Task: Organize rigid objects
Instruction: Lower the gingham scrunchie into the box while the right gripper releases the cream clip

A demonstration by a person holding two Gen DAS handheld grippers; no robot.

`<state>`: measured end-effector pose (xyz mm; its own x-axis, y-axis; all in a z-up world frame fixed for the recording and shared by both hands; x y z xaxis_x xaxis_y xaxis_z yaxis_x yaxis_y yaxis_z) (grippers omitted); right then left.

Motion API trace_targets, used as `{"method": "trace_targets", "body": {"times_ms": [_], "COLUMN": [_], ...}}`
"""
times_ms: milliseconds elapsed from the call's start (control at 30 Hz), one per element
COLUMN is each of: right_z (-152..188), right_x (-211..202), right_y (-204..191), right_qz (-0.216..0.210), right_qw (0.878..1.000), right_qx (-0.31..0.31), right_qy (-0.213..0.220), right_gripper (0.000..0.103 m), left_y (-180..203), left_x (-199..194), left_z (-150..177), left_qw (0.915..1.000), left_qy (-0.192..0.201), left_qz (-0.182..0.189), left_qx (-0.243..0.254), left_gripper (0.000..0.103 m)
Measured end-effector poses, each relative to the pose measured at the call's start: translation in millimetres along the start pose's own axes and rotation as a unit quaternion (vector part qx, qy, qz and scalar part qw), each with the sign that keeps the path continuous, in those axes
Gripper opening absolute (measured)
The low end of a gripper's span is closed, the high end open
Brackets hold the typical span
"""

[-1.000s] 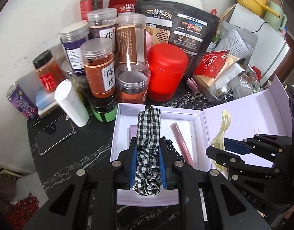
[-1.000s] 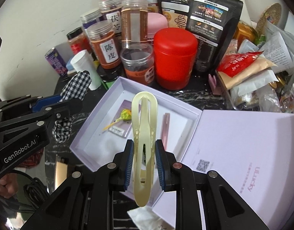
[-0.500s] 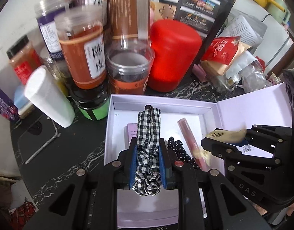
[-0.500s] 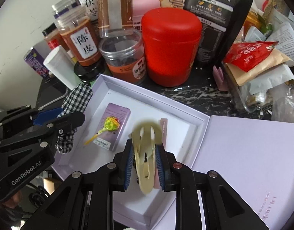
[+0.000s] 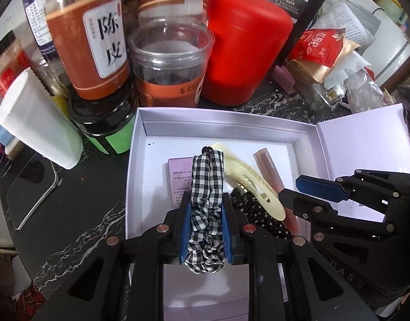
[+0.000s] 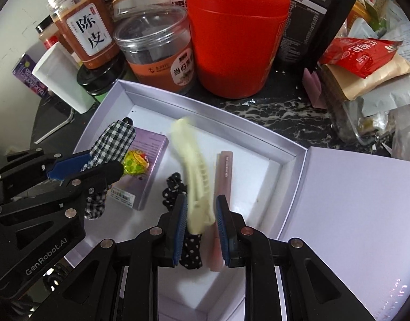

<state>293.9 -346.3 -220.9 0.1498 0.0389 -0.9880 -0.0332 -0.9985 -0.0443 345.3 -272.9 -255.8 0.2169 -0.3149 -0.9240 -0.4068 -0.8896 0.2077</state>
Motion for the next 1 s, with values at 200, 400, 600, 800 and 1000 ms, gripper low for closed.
{"method": "trace_targets", "body": {"times_ms": [200,400,600,800,1000], "right_z": [2.2,4.9,8.2,8.3,9.9], "right_x": [0.7,-4.6,-20.4,-34.5,-52.3], "right_y": [0.0,0.9,7.3,7.9,9.9], "right_qz": [0.006,0.01,0.016,0.023,0.034], "right_qw": [1.0,1.0,1.0,1.0,0.999], "right_qx": [0.004,0.013,0.02,0.021,0.018], "right_qy": [-0.006,-0.01,-0.005,-0.001,0.006], "right_gripper": [0.022,0.022,0.023,0.023,0.026], "left_y": [0.1,-5.8,-13.3,-15.8,-10.8], "left_x": [3.0,0.0,-8.3,-21.0,-38.8], "left_z": [0.7,-2.7,-7.3,-7.5,-4.9], "left_qw": [0.9998,0.9992,0.998,0.9976,0.9975], "left_qy": [0.007,0.014,0.016,0.016,0.023], "left_qz": [-0.016,-0.037,-0.06,-0.067,-0.067], "left_qx": [0.006,0.005,0.003,-0.002,-0.007], "left_gripper": [0.02,0.02,0.021,0.023,0.023]}}
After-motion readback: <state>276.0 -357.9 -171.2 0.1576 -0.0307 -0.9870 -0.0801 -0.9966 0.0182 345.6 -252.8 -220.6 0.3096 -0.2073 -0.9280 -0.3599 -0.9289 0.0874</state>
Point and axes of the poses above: each gripper's, at about its wrist camera, not at the fingertips, and x roughly the way its jaws point, y to its right, z to its underside, the point moved 10 cm from there along x, roughly the way its jaws point, and after that the axes turned 7 degrees about -x, right-handed, at the moved point
